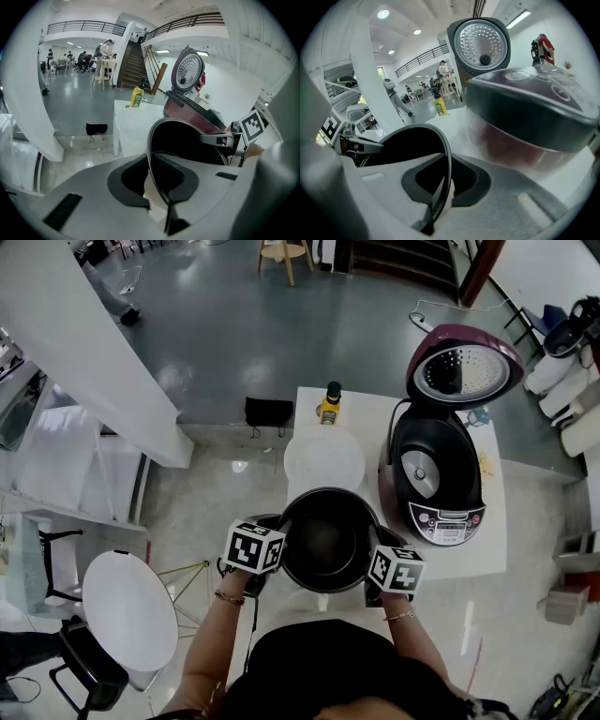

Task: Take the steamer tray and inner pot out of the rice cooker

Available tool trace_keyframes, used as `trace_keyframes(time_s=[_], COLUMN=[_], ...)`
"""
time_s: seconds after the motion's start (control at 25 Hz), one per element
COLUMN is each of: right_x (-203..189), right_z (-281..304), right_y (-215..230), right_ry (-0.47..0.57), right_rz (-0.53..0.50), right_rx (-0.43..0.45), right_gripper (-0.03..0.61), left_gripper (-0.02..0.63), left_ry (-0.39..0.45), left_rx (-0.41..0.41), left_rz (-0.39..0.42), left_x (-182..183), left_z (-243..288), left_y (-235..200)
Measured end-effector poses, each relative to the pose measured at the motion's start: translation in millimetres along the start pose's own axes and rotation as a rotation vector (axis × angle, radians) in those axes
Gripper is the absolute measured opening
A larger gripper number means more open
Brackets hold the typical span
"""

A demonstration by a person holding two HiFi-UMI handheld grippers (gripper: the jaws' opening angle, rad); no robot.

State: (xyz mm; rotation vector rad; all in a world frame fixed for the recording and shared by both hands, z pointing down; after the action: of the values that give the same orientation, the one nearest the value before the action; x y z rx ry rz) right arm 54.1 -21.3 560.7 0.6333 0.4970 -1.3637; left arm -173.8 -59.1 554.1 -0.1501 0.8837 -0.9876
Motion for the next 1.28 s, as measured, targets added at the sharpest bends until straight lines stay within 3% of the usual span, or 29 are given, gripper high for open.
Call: trace_keyframes(time_s=[0.32,0.44,0.68,0.8,0.96,1.16,1.28], right_x=[4.6,8.9,19.1,36.3,62.9,85.4,91.8], right_z=[-6.3,-13.3,-41.9,-68.8,-111.1,-154.1,-169.6], right_y=[-2.3,-1.1,4.4,4.0,-0.3,-2.5,-1.4], right_ry=[0.030,0.055,0.142,0.247,0.433,0.649,0.719], right_rz=[-0.061,-0.074,-0.079,-0.080,-0.052,-0.011,-0.040], right_rx=[-0.055,-0.067,-0.110,-0.116,-0.078,-0.015,0.006], right_gripper=[0.041,0.052,0.057,0.056,0.054,0.037,0.022], left_gripper=[0.043,0.126,0.133,0.131,0.051,0.021,0.008], left_ry=[0.078,0.092,0.182,0.318,0.526,0.806,0.901], left_rx=[0.008,0.021,0.075,0.150,0.214,0.280,0.317], left_rz=[-0.010,0.000,0.028,0.124,0.242,0.307,0.319], left_x=[-2.0,-2.8,6.8,24.1,45.0,61.9,61.5], left_z=[-5.7,-14.0,-46.6,-76.8,-116.0,-164.8,-180.0], left_y=[0.1,0.6,8.9,26.8,63.1,101.8,116.6])
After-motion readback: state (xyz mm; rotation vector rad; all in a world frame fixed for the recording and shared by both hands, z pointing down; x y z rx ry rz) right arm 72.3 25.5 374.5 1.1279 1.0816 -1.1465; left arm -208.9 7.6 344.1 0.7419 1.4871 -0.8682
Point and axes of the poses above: the fingertips, and each gripper's own axes: z forward along the fingers, y to its right, x out of its top, the point moved 4 cm from there along -z, backward along the fingers, and after that the axes turned 13 degrees about -x, right-handed, at the moved point
